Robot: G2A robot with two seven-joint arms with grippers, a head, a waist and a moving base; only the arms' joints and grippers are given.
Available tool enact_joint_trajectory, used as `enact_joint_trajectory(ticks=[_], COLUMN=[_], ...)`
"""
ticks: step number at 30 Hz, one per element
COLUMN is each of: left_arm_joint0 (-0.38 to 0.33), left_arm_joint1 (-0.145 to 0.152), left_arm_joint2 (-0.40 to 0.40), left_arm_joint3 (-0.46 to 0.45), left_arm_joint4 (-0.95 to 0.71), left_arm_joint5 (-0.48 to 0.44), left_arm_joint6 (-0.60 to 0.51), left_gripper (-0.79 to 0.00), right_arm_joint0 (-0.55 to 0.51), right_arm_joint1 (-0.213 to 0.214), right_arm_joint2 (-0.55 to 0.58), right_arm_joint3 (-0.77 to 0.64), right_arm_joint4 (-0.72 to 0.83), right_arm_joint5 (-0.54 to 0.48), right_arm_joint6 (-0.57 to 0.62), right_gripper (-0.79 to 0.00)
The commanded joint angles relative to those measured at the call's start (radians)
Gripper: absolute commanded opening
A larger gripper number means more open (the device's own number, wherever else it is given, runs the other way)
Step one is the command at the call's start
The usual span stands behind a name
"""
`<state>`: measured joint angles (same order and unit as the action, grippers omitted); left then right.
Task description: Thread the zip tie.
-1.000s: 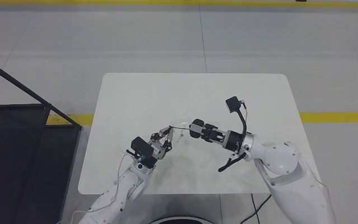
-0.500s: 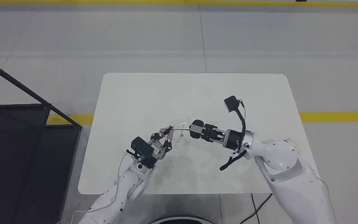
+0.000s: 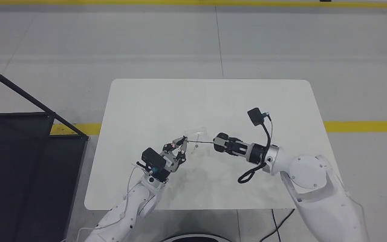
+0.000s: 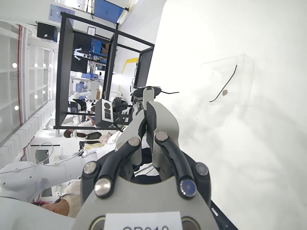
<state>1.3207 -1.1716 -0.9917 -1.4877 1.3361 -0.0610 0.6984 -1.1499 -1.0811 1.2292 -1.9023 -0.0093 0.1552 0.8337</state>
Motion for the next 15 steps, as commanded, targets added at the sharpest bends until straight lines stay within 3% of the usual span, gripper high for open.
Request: enact_joint_trajectory(ticks=[1, 15], left_arm_joint0=[0.0, 0.0], left_arm_joint1=[0.0, 0.0], left_arm_joint2=[0.0, 0.0], left_arm_joint3=[0.0, 0.0], left_arm_joint4=[0.0, 0.0], left_arm_joint5=[0.0, 0.0], left_arm_joint6=[0.0, 0.0], left_gripper=[-0.785, -0.785], right_arm_joint0=[0.008, 0.039], right_arm_joint1=[-0.001, -0.005], right_arm_joint2=[-0.006, -0.019], right_arm_joint3=[0.003, 0.028], right_arm_joint4=[0.003, 0.02], right_arm_joint5=[0.008, 0.059], right_arm_joint6=[-0.001, -0.022], right_gripper=[-0.785, -0.785])
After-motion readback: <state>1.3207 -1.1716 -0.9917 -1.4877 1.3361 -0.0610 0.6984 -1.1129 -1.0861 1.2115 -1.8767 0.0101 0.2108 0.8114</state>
